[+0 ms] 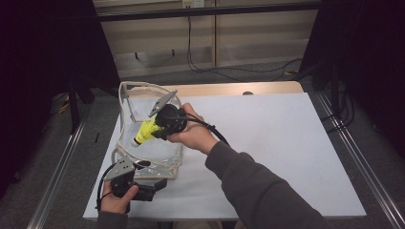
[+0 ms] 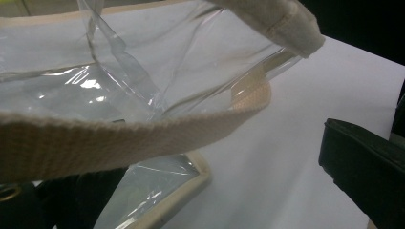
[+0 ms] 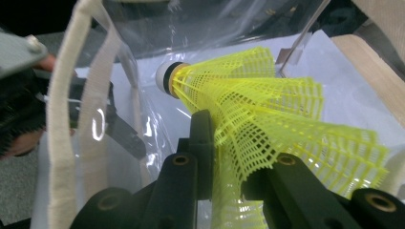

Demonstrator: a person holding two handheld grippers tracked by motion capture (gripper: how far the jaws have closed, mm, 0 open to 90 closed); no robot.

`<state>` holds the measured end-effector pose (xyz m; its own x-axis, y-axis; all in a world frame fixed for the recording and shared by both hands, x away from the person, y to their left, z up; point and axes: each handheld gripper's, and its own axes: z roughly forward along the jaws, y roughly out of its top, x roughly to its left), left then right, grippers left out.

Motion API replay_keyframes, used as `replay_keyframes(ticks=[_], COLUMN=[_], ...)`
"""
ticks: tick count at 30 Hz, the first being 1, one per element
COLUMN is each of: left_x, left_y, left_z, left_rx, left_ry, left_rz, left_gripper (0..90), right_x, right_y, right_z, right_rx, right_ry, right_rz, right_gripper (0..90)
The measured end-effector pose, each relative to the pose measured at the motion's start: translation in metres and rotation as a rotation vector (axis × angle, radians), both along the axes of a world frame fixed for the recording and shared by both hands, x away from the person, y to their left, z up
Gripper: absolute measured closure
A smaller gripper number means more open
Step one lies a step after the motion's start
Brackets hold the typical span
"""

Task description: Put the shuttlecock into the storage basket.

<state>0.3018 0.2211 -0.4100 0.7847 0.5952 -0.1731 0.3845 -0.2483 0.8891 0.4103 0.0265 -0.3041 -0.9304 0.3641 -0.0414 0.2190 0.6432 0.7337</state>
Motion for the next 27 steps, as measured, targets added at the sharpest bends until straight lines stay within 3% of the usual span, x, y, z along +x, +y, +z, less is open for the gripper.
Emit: replay_keyframes(ticks=[14, 27], left_x=[0.001, 0.000], left_y=[0.000, 0.001], left_z=[-0.001, 0.000], left_rx=[0.003, 0.001], left_ry=[-0.002, -0.001], left_rz=[0.000, -0.002], left_gripper=[3.4, 3.3], right_x=[0.002, -0.003], right_y=[0.004, 0.015], right_z=[-0.019, -0.036], right_rx=[-0.026, -0.090], right_ry=[0.018, 0.027], right_rz=[-0.001, 0.029], right_gripper=[79.4, 78.8])
